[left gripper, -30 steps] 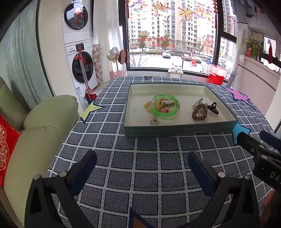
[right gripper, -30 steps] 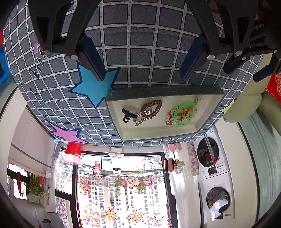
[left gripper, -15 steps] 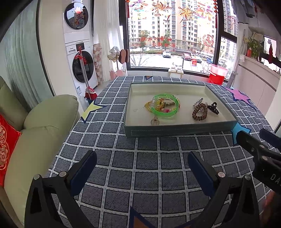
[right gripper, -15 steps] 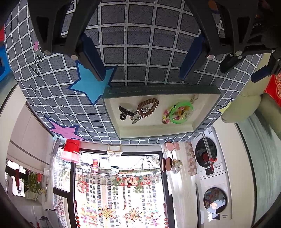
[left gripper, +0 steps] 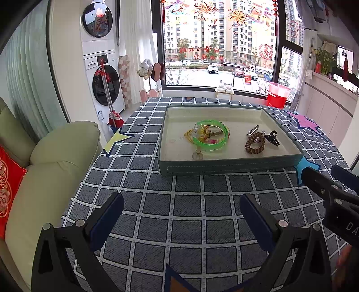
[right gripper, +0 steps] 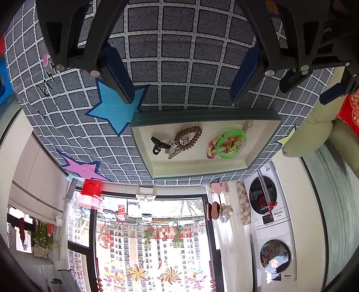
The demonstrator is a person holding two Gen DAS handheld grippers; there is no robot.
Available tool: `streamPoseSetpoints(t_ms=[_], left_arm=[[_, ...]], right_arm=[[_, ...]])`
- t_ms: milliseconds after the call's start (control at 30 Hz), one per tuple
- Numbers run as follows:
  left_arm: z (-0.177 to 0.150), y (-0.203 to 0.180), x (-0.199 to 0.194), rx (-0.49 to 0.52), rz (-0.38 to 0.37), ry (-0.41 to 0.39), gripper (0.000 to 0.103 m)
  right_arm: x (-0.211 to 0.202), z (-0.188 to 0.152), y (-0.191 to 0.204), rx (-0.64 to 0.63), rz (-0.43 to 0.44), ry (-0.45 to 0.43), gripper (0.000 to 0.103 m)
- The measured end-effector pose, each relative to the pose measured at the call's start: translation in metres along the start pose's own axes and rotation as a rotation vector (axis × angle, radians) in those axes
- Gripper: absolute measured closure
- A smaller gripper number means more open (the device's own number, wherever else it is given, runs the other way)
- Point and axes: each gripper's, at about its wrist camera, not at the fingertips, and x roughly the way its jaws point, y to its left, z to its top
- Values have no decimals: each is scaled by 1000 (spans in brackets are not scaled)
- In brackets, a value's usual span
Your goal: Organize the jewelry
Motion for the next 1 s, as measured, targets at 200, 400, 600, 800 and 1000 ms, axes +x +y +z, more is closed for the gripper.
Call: streamPoseSetpoints(t_ms=[200,400,600,800,1000], left_arm=[[0,-1,-2,2,-2,-3,0],[0,-1,-2,1,-2,1,0],[0,0,-1,0,-2,1,0],[-1,0,-1,-2,0,1,0],[-1,1,-1,-2,0,2,0]], right_arm=[[0,0,0,0,0,0,14],[0,0,1,6,1,1,14],[0,0,0,3,2,1,14],[0,0,1,5,3,2,14],[0,0,1,3,1,1,14]])
